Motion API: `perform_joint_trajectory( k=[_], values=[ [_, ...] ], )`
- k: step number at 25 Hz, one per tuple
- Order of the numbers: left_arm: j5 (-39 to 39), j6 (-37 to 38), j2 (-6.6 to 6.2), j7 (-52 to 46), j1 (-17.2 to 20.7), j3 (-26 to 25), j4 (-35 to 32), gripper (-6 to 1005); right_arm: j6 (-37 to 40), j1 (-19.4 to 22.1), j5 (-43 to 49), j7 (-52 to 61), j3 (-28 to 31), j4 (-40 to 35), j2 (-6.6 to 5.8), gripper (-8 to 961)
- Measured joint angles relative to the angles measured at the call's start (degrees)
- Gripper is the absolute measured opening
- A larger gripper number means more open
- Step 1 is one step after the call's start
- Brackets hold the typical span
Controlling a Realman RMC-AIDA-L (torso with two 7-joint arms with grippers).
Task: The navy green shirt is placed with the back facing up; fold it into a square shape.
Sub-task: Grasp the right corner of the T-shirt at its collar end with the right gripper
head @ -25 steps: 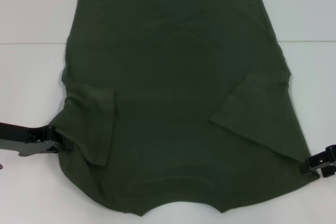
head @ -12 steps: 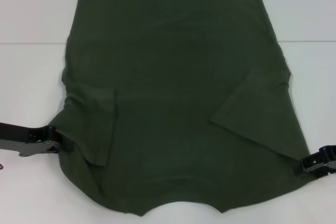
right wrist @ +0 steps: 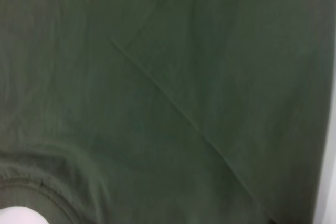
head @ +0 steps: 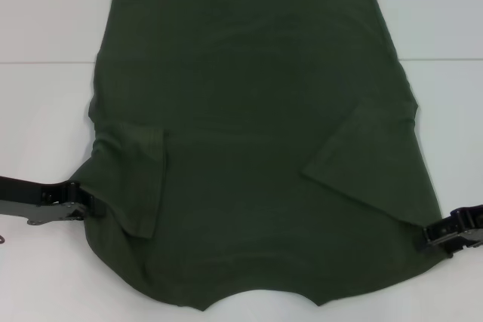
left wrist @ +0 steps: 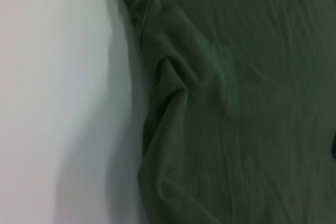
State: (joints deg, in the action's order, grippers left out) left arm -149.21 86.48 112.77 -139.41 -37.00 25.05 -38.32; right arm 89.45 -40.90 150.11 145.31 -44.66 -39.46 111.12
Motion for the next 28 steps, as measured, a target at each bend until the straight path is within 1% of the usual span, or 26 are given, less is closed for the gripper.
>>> perform_joint_trajectory(
  k=[7, 14, 20, 28],
  values=[
    [0.4, 0.0, 0.00, 0.0, 0.0, 0.1, 0.0, 38, 0.2, -0.6, 0.0, -0.2, -0.3, 0.1, 0.71, 777],
    [0.5, 0.0, -0.06, 0.0, 0.0, 0.0, 0.0, 38, 0.2, -0.8, 0.0, -0.2, 0.1, 0.1, 0.58, 777],
    [0.5, 0.0, -0.09, 0.0, -0.1, 0.0, 0.0, 38, 0.2, -1.4, -0.1, -0.4, -0.3, 0.1, 1.11, 777],
    [0.5, 0.0, -0.09, 0.0, -0.1, 0.0, 0.0, 37, 0.2, -2.1, 0.0, -0.9, -0.4, 0.7, 1.41, 776]
  ],
)
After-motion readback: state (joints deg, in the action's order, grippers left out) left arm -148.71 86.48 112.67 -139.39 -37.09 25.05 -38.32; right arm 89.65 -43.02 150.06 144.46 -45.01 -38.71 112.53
